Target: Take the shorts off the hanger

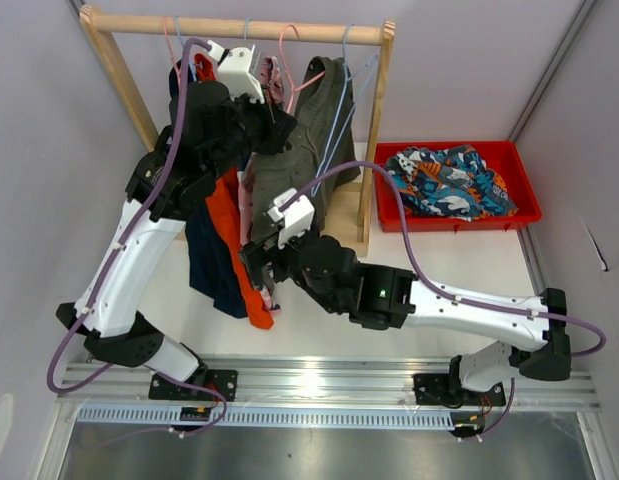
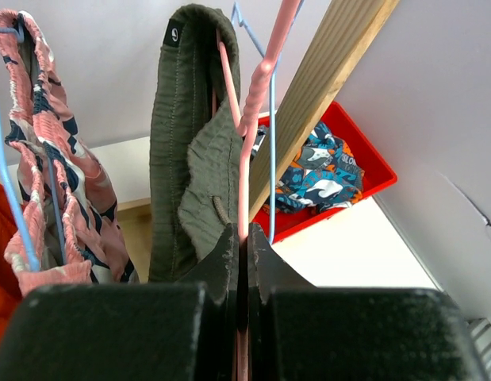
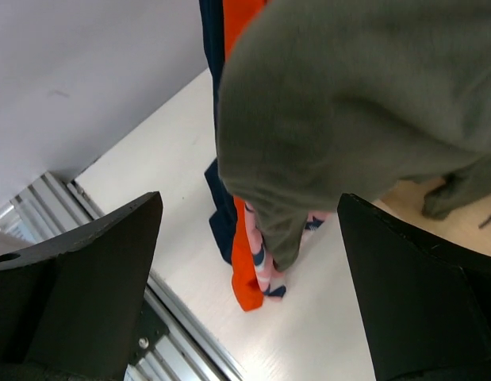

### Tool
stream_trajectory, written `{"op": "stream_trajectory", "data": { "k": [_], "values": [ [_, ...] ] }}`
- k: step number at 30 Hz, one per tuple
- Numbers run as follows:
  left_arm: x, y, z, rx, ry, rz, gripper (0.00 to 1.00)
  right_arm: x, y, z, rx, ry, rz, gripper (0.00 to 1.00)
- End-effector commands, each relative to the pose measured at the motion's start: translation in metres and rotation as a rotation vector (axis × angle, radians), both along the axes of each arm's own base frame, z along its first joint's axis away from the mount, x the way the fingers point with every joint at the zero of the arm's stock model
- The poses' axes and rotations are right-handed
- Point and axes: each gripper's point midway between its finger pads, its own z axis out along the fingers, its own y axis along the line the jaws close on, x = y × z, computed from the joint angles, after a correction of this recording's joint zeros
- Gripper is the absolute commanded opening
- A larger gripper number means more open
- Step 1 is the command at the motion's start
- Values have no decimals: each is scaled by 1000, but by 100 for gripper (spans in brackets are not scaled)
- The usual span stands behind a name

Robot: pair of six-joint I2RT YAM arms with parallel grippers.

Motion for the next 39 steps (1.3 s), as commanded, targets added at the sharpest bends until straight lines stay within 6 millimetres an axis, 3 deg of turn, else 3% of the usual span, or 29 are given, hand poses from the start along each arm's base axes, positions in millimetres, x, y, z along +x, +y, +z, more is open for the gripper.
{"op": "stream_trajectory", "data": {
  "k": [1,5,9,12,15,17,18,22,25,26,29,30,33,36,39],
  "values": [
    [-21,9,52,-131,-124,-17,0,4,4,54,122,-72,-51,100],
    [-28,13,56,-146,-133,-24,0,7,8,61,129,-104,-88,99],
    [-36,14,58,-167,-134,-43,0,18,7,51,115,-121,-169,99],
    [-43,16,63,-187,-144,-58,0,20,10,42,95,-128,-185,88],
    [-47,16,64,-199,-143,-69,0,21,15,25,72,-115,-184,66],
    [-47,16,61,-199,-137,-72,0,17,19,16,72,-108,-174,33],
    [-48,16,61,-204,-136,-73,0,15,19,14,73,-106,-169,1],
    [-46,17,62,-201,-147,-63,0,-6,17,8,73,-99,-163,0],
    [-40,22,63,-175,-168,-30,0,-37,13,4,54,-93,-150,0],
    [-37,23,63,-168,-175,-16,0,-59,13,2,47,-91,-116,0],
    [-25,27,63,-130,-196,37,0,-94,2,-4,51,-92,-119,0],
    [-21,31,66,-120,-210,62,0,-124,2,-19,18,-109,-64,0],
    [-8,27,58,-88,-193,83,0,-158,-2,-39,30,-69,-52,0],
    [-5,22,55,-86,-182,77,0,-162,-1,-63,-42,-61,-68,0],
    [-16,22,50,-91,-148,47,0,-156,-4,-63,-52,-78,-105,0]
  ]
}}
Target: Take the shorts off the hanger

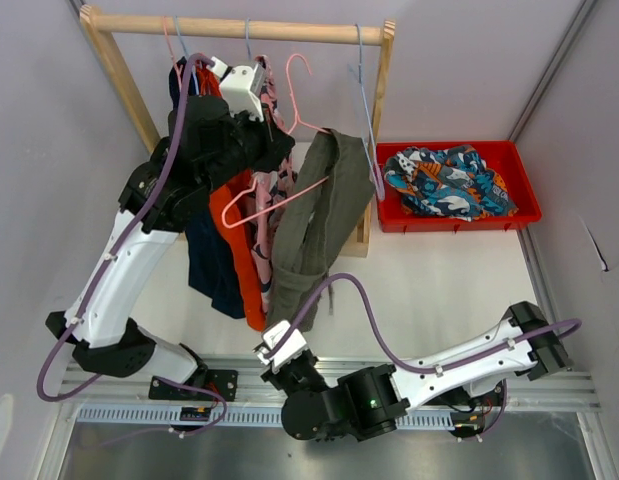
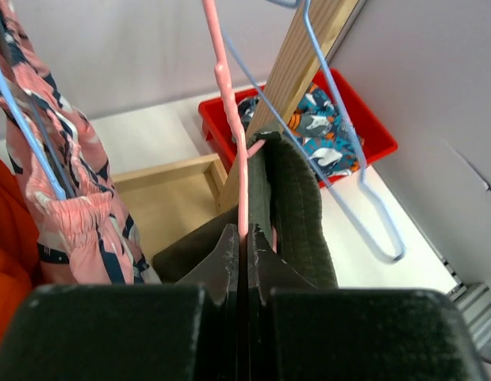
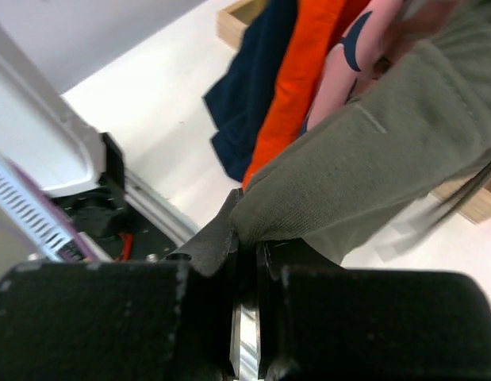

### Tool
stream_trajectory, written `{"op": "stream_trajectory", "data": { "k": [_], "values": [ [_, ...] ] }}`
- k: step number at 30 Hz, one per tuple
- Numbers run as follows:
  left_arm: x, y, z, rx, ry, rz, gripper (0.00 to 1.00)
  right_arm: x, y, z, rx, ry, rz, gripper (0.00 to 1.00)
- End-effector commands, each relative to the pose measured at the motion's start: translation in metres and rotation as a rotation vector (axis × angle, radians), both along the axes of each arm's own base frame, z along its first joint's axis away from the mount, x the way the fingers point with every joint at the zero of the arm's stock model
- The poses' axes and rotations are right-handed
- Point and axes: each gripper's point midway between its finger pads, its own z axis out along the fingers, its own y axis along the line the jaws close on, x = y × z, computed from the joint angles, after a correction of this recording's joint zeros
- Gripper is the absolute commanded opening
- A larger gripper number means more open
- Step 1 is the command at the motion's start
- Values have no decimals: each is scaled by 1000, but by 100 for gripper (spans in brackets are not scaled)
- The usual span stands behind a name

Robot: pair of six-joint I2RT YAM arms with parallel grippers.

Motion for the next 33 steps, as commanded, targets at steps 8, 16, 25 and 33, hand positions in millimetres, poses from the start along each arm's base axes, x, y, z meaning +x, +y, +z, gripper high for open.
{"op": "stream_trajectory", "data": {
  "k": [8,16,25,33],
  "values": [
    [-63,23,9,-45,18,-77,0,77,-14,64,129,-41,-109,0],
    [-120,65,-43,40,144,-43,0,195,-72,106,136,-104,-268,0],
    [-126,93,-51,-25,30,28,0,187,-196,112,240,-46,-522,0],
    [-121,104,-132,51,30,75,0,205,-306,205,333,-215,-710,0]
  ]
}}
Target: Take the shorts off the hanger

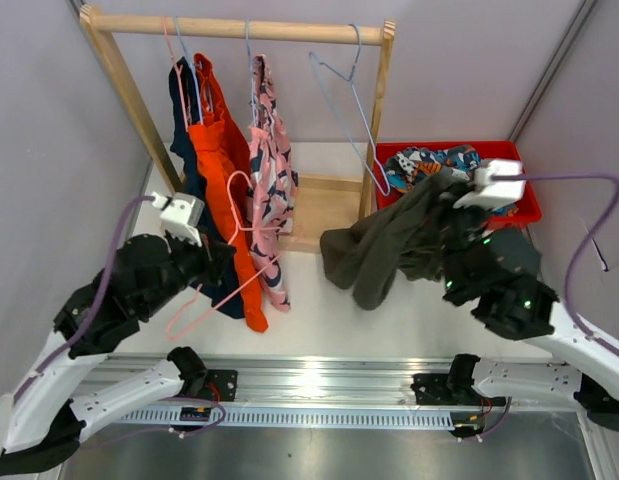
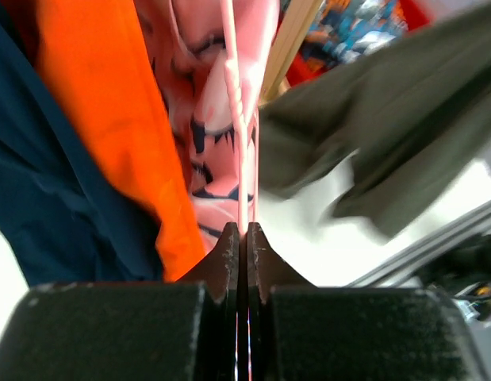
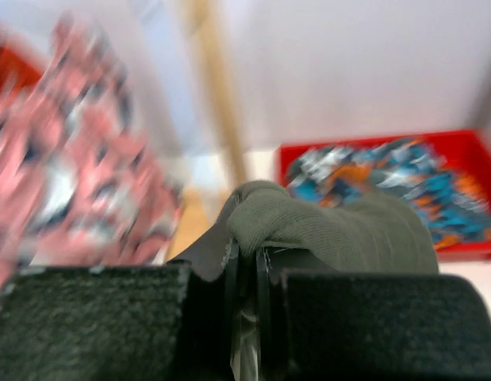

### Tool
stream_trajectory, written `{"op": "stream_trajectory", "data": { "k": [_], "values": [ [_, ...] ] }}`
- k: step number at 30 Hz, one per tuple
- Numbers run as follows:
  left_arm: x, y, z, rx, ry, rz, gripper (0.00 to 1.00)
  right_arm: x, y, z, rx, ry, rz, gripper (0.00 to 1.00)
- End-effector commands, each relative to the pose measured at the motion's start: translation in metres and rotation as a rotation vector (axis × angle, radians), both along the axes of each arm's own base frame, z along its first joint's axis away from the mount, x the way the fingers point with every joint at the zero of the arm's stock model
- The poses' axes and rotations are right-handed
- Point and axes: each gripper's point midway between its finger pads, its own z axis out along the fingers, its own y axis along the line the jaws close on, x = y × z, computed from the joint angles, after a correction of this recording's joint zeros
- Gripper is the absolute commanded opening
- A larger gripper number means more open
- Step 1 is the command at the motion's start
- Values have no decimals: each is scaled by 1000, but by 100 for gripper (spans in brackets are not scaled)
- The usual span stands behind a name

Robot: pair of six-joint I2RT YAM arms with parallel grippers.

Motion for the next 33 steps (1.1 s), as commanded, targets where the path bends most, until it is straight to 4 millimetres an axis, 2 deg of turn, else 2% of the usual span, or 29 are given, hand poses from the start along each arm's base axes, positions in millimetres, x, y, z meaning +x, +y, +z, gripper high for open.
{"op": "stream_trajectory", "data": {
  "k": [1,2,3,4,5,6,8,9,10,11,12,13,14,15,16,18,19,20,21,22,25,26,27,28,29,30,31,32,33],
  "values": [
    [12,3,-15,2,-66,43,0,9,-46,60,46,-106,-108,0],
    [14,2,-24,4,-69,49,0,24,-50,67,10,-128,-135,0],
    [14,4,-25,-3,-79,53,0,28,-59,83,13,-152,-150,0],
    [12,5,-38,3,-73,52,0,36,-60,88,-6,-159,-156,0],
    [12,4,-38,-9,-83,46,0,45,-63,95,-15,-169,-165,0],
    [12,3,-35,-29,-100,44,0,64,-70,107,-43,-182,-189,0],
    [11,2,-44,-39,-97,38,0,84,-76,119,-38,-194,-199,0],
    [11,1,-43,-54,-108,33,0,109,-83,116,-73,-182,-221,0],
    [10,-2,-50,-53,-98,20,0,111,-94,138,-33,-224,-237,0],
    [9,-3,-55,-59,-93,16,0,119,-100,144,-25,-235,-245,0],
    [8,-3,-60,-59,-88,15,0,142,-95,141,-39,-228,-212,0],
    [8,-3,-62,-64,-86,15,0,153,-117,147,-31,-241,-253,0],
    [7,-4,-66,-66,-79,8,0,152,-125,171,17,-296,-251,0],
    [7,-5,-72,-60,-71,6,0,160,-132,178,30,-312,-254,0],
    [6,-6,-73,-66,-70,0,0,178,-144,189,20,-337,-266,0],
    [5,-7,-74,-64,-67,-6,0,198,-151,195,53,-347,-264,0],
    [5,-8,-74,-63,-69,-10,0,233,-158,178,40,-307,-274,0],
    [6,-8,-74,-56,-73,-13,0,228,-161,199,55,-363,-276,0],
    [6,-8,-73,-52,-75,-15,0,238,-164,197,56,-362,-283,0],
    [7,-9,-73,-43,-77,-21,0,262,-166,181,53,-333,-283,0],
    [11,-15,-67,-39,-78,-27,0,283,-172,154,80,-276,-295,0],
    [13,-17,-65,-36,-76,-29,0,277,-174,152,88,-271,-295,0],
    [15,-18,-62,-35,-77,-24,0,298,-172,108,97,-192,-292,0],
    [18,-20,-46,-47,-93,-25,0,299,-170,92,100,-174,-282,0],
    [19,-23,-38,-53,-102,-30,0,281,-168,109,115,-250,-265,0],
    [21,-26,-33,-53,-105,-37,0,295,-168,54,111,-154,-269,0],
    [25,-31,-11,-66,-130,-43,0,294,-168,40,127,-134,-269,0],
    [28,-35,-5,-63,-131,-50,0,293,-168,25,131,-112,-271,0],
    [30,-38,12,-78,-153,-56,0,288,-169,17,139,-105,-275,0]
  ]
}}
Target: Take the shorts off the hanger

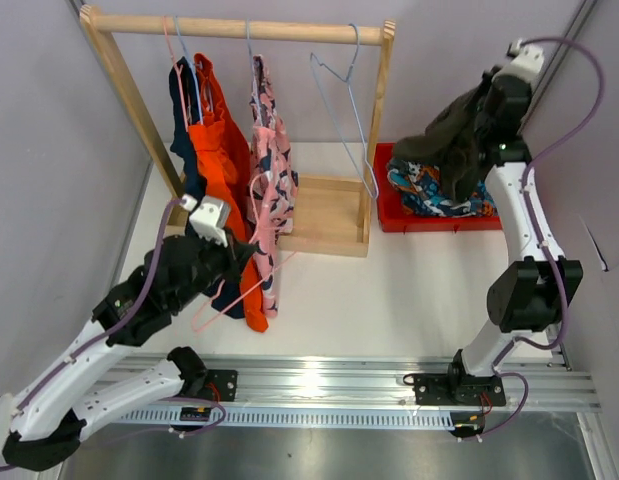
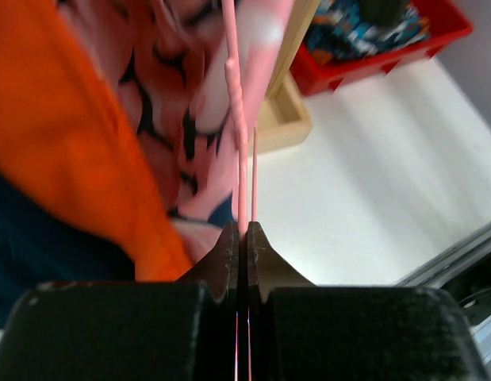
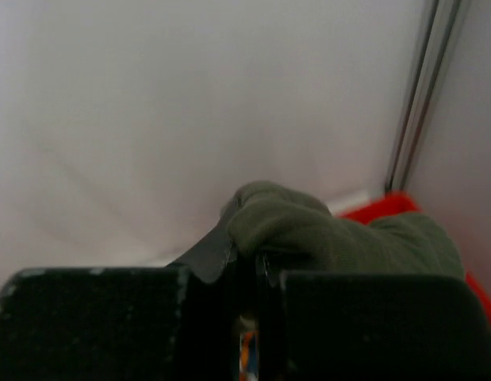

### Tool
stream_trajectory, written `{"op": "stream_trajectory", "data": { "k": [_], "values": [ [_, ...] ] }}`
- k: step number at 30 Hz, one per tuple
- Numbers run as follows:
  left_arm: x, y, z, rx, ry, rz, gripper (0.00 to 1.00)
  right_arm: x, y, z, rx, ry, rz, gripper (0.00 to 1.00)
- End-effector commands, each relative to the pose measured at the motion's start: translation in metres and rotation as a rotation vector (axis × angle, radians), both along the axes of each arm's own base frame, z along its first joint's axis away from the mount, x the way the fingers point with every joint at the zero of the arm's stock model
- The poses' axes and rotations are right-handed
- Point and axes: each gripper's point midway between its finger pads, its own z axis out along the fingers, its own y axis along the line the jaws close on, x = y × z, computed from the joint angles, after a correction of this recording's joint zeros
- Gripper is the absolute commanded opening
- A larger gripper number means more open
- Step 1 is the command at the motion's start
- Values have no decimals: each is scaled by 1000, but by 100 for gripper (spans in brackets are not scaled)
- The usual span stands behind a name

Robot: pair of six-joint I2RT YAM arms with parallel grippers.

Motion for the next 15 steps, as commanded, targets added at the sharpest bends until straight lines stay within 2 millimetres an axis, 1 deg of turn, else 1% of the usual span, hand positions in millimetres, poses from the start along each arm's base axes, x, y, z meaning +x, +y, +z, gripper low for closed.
{"op": "stream_trajectory", "data": {
  "k": [1,2,3,4,5,6,7,8,9,10,11,12,13,14,15],
  "values": [
    [10,-19,75,-88,-140,-55,0,-18,2,0,77,-111,17,0],
    [19,-29,82,-77,-135,-57,0,-18,2,-19,84,-79,16,0],
    [23,-33,99,-91,-159,-59,0,-18,1,-34,93,-64,13,0],
    [30,-36,102,-80,-167,-52,0,-17,-2,-55,99,-31,7,0],
    [39,-43,125,-91,-191,-42,0,-18,-3,-96,114,39,2,0],
    [46,-47,129,-80,-193,-31,0,-15,-1,-113,125,54,6,0],
    [53,-50,128,-50,-189,-24,0,-12,-14,-142,145,103,0,0],
    [58,-49,149,-63,-219,0,0,-12,-15,-172,175,154,10,0],
    [70,-59,156,-49,-219,9,0,-10,-18,-188,194,186,16,0],
    [76,-65,157,-33,-220,7,0,-6,-13,-214,222,247,57,0],
    [80,-67,174,-50,-243,14,0,-8,-18,-228,269,300,61,1],
    [91,-78,178,-44,-245,12,0,-8,-18,-239,298,334,78,10],
    [95,-82,190,-54,-266,10,0,-9,-16,-250,325,364,89,28],
    [101,-86,192,-53,-271,17,0,-12,-11,-252,345,370,121,79],
    [107,-91,191,-43,-267,22,0,-20,-7,-264,364,393,122,99]
  ]
}}
